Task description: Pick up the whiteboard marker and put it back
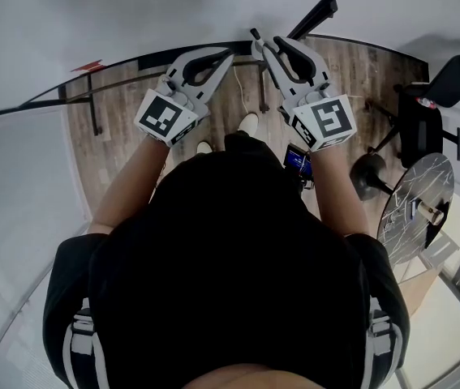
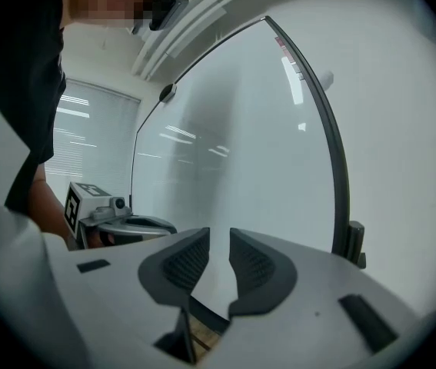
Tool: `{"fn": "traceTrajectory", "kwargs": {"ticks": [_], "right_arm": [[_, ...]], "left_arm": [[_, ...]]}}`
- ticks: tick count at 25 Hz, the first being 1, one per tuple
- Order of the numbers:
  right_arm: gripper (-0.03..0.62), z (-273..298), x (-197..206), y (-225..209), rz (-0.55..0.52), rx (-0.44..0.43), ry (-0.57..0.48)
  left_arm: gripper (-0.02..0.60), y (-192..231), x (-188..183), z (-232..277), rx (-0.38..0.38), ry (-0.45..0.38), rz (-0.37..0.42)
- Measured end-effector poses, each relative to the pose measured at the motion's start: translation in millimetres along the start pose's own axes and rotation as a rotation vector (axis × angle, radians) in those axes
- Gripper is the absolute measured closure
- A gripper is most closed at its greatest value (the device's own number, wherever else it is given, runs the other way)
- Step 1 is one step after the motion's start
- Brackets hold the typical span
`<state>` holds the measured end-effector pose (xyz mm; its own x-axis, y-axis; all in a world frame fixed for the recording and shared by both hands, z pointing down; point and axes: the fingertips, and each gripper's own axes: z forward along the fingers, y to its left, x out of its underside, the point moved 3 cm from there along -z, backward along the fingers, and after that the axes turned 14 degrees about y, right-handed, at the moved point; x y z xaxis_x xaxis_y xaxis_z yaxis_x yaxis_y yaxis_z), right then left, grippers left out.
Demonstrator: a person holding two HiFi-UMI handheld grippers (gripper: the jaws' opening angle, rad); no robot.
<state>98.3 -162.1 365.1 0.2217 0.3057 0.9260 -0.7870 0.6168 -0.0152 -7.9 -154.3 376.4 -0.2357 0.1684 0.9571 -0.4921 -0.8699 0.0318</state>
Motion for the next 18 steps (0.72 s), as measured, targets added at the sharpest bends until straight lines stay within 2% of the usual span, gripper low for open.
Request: {"fn": "traceTrajectory", "kwargs": {"ticks": [8,18], "right_arm": [[0.568,-17.5,12.2,24.8,-0.009,0.01,-0.026],[0.592,-19.3,28.2,36.8,0.023,0.021,-0.012]], "left_arm": [[0.578,-4.4,3.0,-9.5,0.008,0.001,-0.003],[0.578,-11.9,13.9,-17.8,0.024,0.023,-0.008]]}}
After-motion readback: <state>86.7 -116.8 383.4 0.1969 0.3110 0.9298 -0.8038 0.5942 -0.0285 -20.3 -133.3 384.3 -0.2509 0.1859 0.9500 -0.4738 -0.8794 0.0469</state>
